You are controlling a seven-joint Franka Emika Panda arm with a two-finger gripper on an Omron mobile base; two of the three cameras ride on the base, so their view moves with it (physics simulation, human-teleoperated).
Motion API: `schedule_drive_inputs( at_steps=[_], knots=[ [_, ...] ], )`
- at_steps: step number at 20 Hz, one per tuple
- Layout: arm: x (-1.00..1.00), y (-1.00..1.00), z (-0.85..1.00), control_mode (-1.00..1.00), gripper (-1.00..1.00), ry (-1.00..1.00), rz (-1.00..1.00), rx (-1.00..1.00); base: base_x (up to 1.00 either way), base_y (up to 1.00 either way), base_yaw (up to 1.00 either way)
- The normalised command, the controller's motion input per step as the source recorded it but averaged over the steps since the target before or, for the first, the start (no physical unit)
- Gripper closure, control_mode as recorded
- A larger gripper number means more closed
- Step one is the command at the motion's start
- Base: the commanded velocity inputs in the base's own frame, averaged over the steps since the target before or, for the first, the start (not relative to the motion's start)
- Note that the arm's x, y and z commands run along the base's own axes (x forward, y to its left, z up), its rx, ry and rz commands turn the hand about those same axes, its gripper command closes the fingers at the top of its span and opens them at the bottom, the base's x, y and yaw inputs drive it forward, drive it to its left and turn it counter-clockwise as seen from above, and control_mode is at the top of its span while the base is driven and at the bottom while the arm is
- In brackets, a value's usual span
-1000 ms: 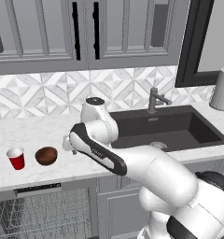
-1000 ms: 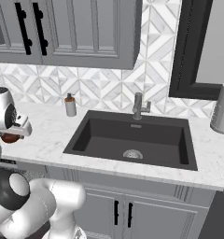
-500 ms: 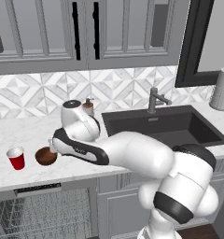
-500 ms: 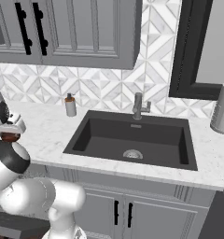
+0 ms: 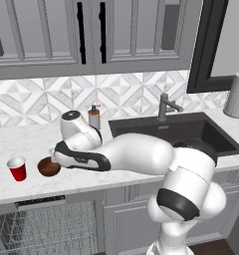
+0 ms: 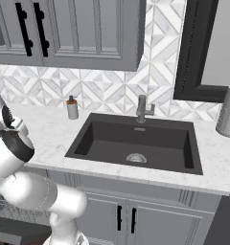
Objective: Pick up the cup and bowl from the counter, place them in the dishwasher, and close the dishwasher door.
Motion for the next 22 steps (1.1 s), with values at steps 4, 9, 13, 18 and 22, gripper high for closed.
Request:
schedule_drive_inputs(
  at_steps=[4,9,13,18,22],
  knots=[
    [0.15,0.08,-0.22,-1.00,-1.00,-0.11,-0.03,0.00,0.00,0.00,0.00],
    [0.36,0.13,-0.13,-1.00,-1.00,-0.03,-0.04,0.02,0.00,0.00,0.00],
    [0.38,0.17,-0.16,-1.00,-1.00,0.00,-0.04,0.04,0.00,0.00,0.00],
    [0.44,0.32,-0.18,-1.00,-1.00,0.00,-0.01,0.04,0.00,0.00,0.00],
    [0.25,0.37,-0.09,-1.00,-1.00,0.02,0.00,0.02,0.00,0.00,0.00]
  ],
)
